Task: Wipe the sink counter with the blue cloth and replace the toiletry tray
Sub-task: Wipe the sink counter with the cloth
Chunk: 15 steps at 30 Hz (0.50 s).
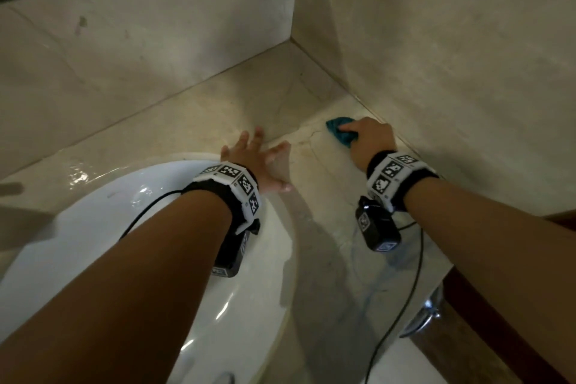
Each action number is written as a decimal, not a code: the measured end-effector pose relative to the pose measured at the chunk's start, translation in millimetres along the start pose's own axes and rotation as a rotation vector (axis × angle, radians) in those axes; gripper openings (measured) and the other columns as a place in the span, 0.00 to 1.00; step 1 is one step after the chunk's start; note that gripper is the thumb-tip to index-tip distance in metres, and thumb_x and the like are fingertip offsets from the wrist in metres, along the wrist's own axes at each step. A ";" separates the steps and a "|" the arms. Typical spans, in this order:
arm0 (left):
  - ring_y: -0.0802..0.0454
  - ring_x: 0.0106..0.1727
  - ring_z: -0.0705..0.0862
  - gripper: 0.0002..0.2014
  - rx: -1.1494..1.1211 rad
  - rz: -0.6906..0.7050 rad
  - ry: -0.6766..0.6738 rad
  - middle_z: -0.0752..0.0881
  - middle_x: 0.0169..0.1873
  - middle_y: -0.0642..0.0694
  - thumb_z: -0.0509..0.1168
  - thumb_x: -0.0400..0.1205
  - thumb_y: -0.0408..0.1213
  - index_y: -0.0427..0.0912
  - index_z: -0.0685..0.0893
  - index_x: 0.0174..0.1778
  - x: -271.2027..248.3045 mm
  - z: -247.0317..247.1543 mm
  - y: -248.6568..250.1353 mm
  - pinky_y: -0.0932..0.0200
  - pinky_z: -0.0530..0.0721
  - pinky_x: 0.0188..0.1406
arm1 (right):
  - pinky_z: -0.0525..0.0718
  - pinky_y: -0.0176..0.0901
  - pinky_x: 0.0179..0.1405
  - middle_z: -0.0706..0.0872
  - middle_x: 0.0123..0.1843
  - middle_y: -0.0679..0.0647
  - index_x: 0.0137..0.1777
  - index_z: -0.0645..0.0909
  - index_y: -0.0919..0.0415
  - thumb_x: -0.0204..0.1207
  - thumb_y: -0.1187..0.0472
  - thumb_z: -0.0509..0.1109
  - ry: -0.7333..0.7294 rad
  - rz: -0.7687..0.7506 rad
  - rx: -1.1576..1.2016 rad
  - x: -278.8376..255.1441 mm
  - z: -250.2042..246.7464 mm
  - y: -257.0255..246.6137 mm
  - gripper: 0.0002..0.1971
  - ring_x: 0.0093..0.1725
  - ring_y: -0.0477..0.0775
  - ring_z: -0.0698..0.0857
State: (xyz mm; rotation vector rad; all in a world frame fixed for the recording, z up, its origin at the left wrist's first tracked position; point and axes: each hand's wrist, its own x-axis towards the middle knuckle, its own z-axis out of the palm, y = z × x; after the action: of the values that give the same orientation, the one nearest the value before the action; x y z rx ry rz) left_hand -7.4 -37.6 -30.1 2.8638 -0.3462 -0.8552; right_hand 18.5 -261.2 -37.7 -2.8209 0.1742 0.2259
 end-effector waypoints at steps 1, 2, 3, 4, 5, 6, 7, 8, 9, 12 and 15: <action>0.42 0.84 0.37 0.44 -0.005 0.014 0.002 0.35 0.83 0.49 0.65 0.74 0.64 0.70 0.45 0.80 -0.4 -1.3 -1.9 0.34 0.47 0.81 | 0.73 0.51 0.71 0.80 0.66 0.61 0.64 0.81 0.52 0.75 0.68 0.62 0.013 -0.036 0.050 -7.2 4.4 -8.8 0.20 0.64 0.67 0.78; 0.43 0.84 0.38 0.42 -0.014 0.025 0.002 0.36 0.83 0.49 0.65 0.75 0.63 0.69 0.46 0.80 -0.7 -2.8 -4.3 0.35 0.47 0.81 | 0.74 0.52 0.69 0.82 0.64 0.61 0.62 0.83 0.53 0.74 0.69 0.63 0.018 -0.108 0.108 -18.7 9.8 -17.5 0.19 0.62 0.68 0.78; 0.43 0.84 0.38 0.41 -0.024 0.033 0.001 0.37 0.83 0.49 0.65 0.76 0.61 0.69 0.47 0.80 -0.6 -4.1 -6.8 0.36 0.48 0.81 | 0.74 0.53 0.68 0.83 0.61 0.61 0.60 0.85 0.55 0.73 0.70 0.64 -0.010 -0.199 0.156 -32.8 17.1 -24.4 0.19 0.60 0.68 0.79; 0.43 0.84 0.39 0.40 -0.027 0.038 0.000 0.38 0.83 0.49 0.65 0.77 0.60 0.68 0.48 0.81 0.0 -5.3 -8.5 0.37 0.49 0.81 | 0.74 0.54 0.66 0.84 0.58 0.61 0.58 0.86 0.56 0.72 0.71 0.65 -0.060 -0.289 0.173 -48.5 22.8 -29.7 0.18 0.57 0.68 0.80; 0.42 0.84 0.40 0.40 -0.016 0.041 -0.002 0.38 0.84 0.48 0.64 0.78 0.59 0.68 0.48 0.81 0.7 -6.1 -9.5 0.37 0.50 0.80 | 0.73 0.52 0.63 0.85 0.57 0.60 0.57 0.87 0.55 0.72 0.70 0.67 -0.114 -0.360 0.166 -64.1 26.7 -31.8 0.16 0.55 0.67 0.80; 0.42 0.84 0.41 0.39 0.006 0.045 -0.005 0.38 0.84 0.48 0.63 0.79 0.58 0.67 0.47 0.81 1.4 -6.2 -9.1 0.36 0.51 0.80 | 0.71 0.51 0.61 0.85 0.56 0.58 0.56 0.87 0.55 0.71 0.69 0.69 -0.157 -0.405 0.157 -78.6 28.3 -31.4 0.15 0.53 0.67 0.80; 0.41 0.84 0.41 0.38 0.029 0.047 -0.004 0.39 0.84 0.47 0.62 0.79 0.58 0.66 0.47 0.81 2.2 -6.3 -8.1 0.35 0.53 0.79 | 0.69 0.49 0.58 0.85 0.56 0.57 0.54 0.88 0.54 0.70 0.69 0.69 -0.193 -0.431 0.157 -91.1 27.7 -29.0 0.15 0.52 0.66 0.80; 0.40 0.84 0.42 0.38 0.043 0.046 -0.006 0.39 0.83 0.47 0.61 0.80 0.59 0.66 0.46 0.81 2.9 -5.9 -7.2 0.34 0.53 0.79 | 0.67 0.46 0.57 0.86 0.57 0.55 0.52 0.88 0.54 0.69 0.70 0.69 -0.242 -0.445 0.170 -101.1 26.7 -24.6 0.15 0.52 0.65 0.79; 0.40 0.84 0.42 0.38 0.046 0.042 -0.008 0.38 0.83 0.47 0.61 0.80 0.59 0.67 0.46 0.81 3.4 -6.2 -6.6 0.34 0.54 0.78 | 0.66 0.43 0.55 0.86 0.56 0.54 0.50 0.89 0.54 0.68 0.73 0.67 -0.306 -0.457 0.181 -108.0 23.4 -20.2 0.17 0.51 0.63 0.78; 0.42 0.84 0.39 0.40 0.031 0.024 -0.017 0.36 0.83 0.48 0.61 0.78 0.62 0.68 0.44 0.81 2.1 -5.5 -7.0 0.34 0.50 0.80 | 0.67 0.23 0.53 0.88 0.56 0.53 0.48 0.90 0.55 0.64 0.78 0.62 -0.468 -0.507 0.190 -106.0 8.3 -10.7 0.22 0.51 0.52 0.78; 0.43 0.84 0.36 0.49 0.039 0.011 -0.026 0.33 0.82 0.50 0.64 0.70 0.70 0.69 0.40 0.80 -0.4 -1.0 -4.4 0.35 0.46 0.80 | 0.76 0.31 0.61 0.88 0.54 0.61 0.50 0.89 0.61 0.62 0.77 0.61 -0.236 -0.453 0.281 -71.7 -6.4 4.0 0.23 0.53 0.56 0.85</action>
State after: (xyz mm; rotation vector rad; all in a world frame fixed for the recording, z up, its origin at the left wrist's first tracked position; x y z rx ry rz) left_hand -6.4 -33.2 -29.9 2.8859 -0.3861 -0.8943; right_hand -51.4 -260.1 -20.4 -2.4471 -0.4453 0.3900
